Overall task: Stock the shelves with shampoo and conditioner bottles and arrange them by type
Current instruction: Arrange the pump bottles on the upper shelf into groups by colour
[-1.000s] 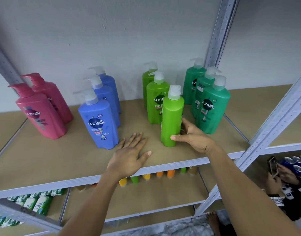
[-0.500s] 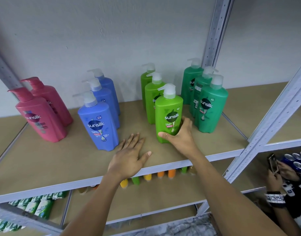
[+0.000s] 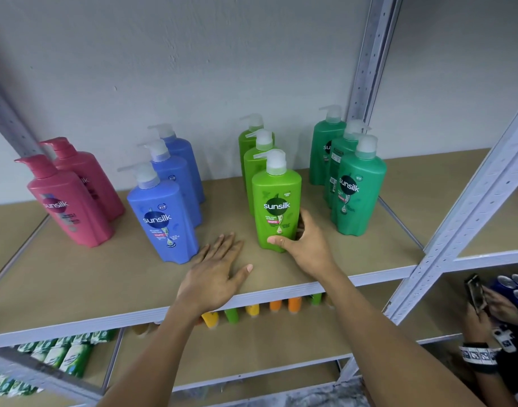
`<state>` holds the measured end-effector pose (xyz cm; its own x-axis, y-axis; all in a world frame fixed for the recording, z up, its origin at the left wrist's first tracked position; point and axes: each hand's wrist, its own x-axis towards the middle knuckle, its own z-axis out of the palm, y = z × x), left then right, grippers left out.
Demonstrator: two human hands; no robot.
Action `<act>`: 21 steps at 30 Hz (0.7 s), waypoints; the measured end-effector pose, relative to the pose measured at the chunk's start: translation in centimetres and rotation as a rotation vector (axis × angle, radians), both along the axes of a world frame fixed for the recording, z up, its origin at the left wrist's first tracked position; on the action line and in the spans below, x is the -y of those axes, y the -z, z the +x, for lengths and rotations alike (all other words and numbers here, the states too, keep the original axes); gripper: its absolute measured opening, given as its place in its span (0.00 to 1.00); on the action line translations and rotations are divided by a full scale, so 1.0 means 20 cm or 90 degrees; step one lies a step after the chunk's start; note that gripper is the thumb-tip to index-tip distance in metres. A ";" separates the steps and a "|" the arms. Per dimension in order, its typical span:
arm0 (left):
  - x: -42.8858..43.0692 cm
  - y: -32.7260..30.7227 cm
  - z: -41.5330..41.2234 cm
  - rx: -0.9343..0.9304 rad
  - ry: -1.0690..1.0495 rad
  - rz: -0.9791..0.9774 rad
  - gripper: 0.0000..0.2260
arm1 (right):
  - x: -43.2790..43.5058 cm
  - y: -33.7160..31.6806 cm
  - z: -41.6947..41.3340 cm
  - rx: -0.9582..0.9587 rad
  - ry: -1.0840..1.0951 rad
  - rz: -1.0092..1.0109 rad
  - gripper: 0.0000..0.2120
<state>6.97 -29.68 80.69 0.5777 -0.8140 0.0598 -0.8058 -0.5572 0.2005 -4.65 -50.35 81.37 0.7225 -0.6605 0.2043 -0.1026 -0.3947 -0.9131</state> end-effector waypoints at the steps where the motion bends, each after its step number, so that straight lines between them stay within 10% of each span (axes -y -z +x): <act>1: 0.00 0.00 0.00 -0.001 -0.003 0.000 0.31 | 0.01 0.00 0.00 -0.003 -0.003 -0.001 0.34; 21: 0.02 -0.02 -0.01 -0.015 -0.030 0.026 0.32 | 0.05 0.01 0.02 -0.003 -0.030 -0.026 0.40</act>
